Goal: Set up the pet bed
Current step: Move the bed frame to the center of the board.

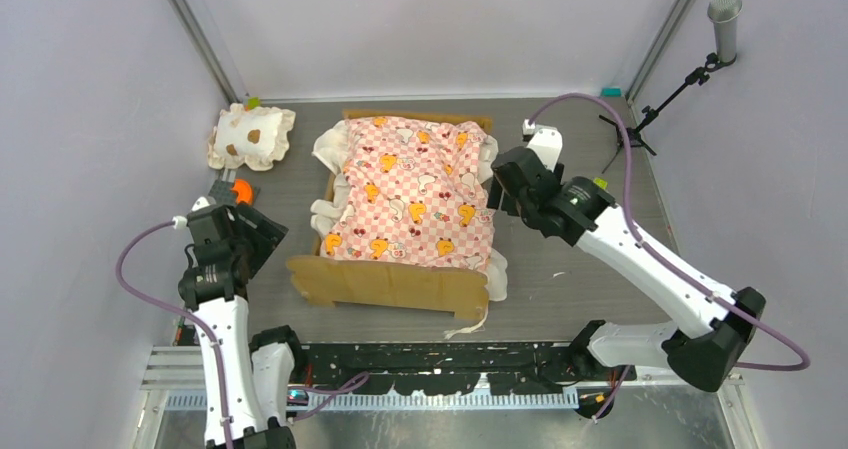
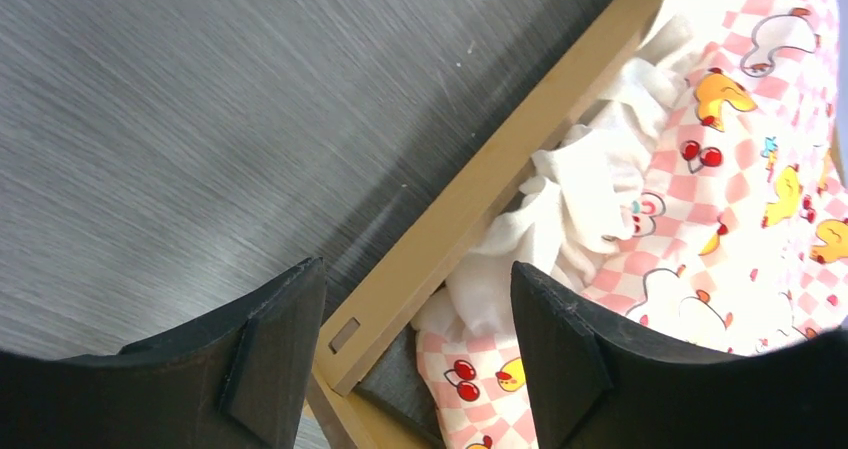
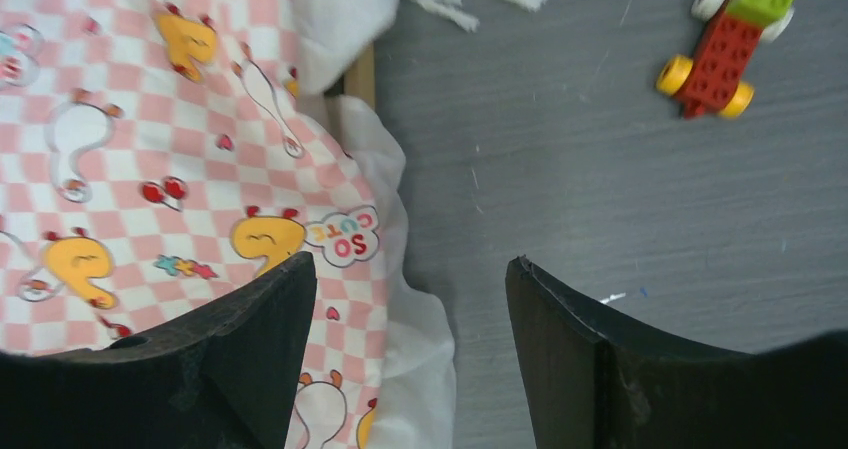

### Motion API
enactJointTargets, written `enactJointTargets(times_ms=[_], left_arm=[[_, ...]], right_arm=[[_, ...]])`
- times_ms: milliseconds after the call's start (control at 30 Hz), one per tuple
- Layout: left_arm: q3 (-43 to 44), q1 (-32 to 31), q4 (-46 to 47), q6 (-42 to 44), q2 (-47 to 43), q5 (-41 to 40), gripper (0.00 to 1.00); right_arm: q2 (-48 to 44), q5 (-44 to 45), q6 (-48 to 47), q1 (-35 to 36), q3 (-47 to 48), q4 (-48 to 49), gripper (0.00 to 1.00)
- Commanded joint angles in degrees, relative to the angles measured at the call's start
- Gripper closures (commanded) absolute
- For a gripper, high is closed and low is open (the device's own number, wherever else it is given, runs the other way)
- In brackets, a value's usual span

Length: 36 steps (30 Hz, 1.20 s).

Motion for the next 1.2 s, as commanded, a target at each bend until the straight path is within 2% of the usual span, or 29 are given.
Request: enactJointTargets(times_ms=[0,200,400,567,733,767,900,1033,1167], left_arm=[[-0.5,0.1,3.6,-0.5,-2.7,4.9,0.31],[-0.1,0.1,1.5,0.5,-2.7,4.8,0.31],[-1.6,0.1,1.4,0.4,-4.2,4.9,0.31],[-2.6,0.1,2.2,0.0,-3.3,5.8,0.31],[-2.6,0.1,2.4,0.0,-3.3,5.6,0.31],[-2.5,0.1,2.4,0.1,-3.3,5.6,0.31],[-2.5,0.1,1.9,0.3,-3.3,5.8,0.32],[-2.7,0.1,1.9,0.3,-3.4,6.1,0.32],[-2.5,0.1,1.5,0.7,-3.7,5.7,0.32]], right_arm=[[2.2,-7.3,6.9,-3.2,-4.6,2.0,0.26],[7.2,-11.3,5.9,-8.7,-9.3,9.0,0.25],[10.6,-18.5,1.6,-10.6,-12.2,18.2,0.24],[11.8,-21.5,0.3,-10.7,-13.8,22.0,0.24],[16.7,-20.0,0.2,-11.2,-13.9,22.1,0.26],[17.9,-19.2,0.2,-11.6,-13.7,21.6,0.28],[21.2,-18.1,-0.3,-13.3,-13.6,21.4,0.50],[22.7,-19.3,-5.2,-14.4,-13.6,24.1,0.66],[21.3,-24.1,-12.9,-15.3,-14.5,29.0,0.93]])
